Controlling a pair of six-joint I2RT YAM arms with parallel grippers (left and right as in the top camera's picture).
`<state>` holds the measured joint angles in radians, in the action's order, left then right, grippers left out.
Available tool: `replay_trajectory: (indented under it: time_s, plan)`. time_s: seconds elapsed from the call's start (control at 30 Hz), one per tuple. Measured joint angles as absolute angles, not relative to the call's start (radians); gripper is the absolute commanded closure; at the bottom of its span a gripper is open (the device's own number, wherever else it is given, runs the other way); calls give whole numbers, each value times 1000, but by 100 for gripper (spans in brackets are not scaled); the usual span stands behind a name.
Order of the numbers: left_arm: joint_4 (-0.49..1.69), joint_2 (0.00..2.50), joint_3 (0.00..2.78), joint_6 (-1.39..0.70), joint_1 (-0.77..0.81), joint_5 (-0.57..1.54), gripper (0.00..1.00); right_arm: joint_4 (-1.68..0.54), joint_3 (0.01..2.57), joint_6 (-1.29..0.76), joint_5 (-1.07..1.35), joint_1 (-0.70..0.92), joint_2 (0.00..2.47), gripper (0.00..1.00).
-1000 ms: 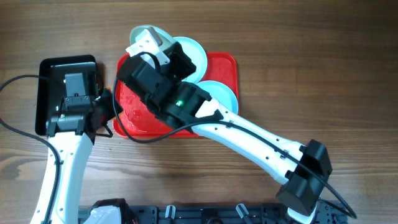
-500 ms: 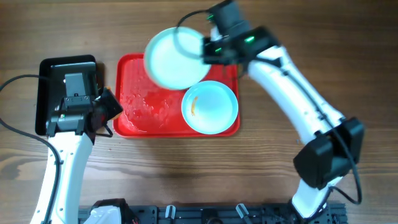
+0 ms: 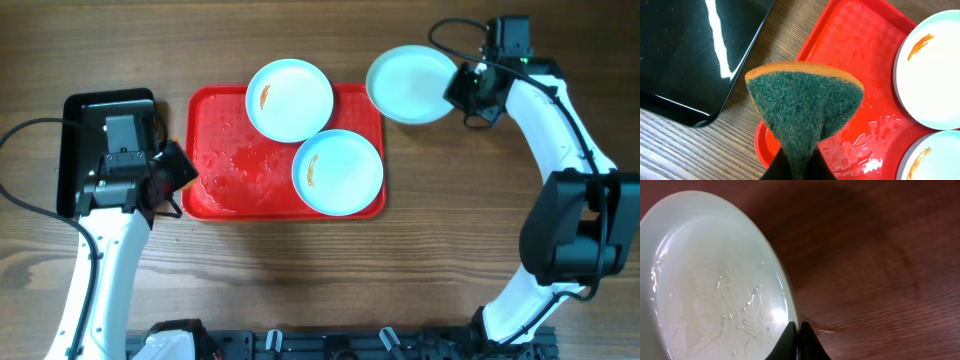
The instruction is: Clean dirty plates on tray and stack at the side
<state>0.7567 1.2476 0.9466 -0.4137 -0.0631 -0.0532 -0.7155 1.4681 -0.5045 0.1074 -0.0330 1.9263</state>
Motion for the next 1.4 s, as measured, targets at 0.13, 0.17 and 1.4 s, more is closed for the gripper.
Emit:
replay_trajectory:
  time_s: [0.13, 0.17, 1.4]
  plan:
    - [756, 1252, 947, -414, -63, -53, 96, -696, 1430, -509, 92, -44, 1926, 96]
    - [756, 1252, 947, -414, -63, -53, 96, -696, 1428, -512, 81, -44, 1926, 96]
    - [235, 1634, 941, -478, -458, 93, 96, -602, 1428, -387, 373, 309, 1926, 6]
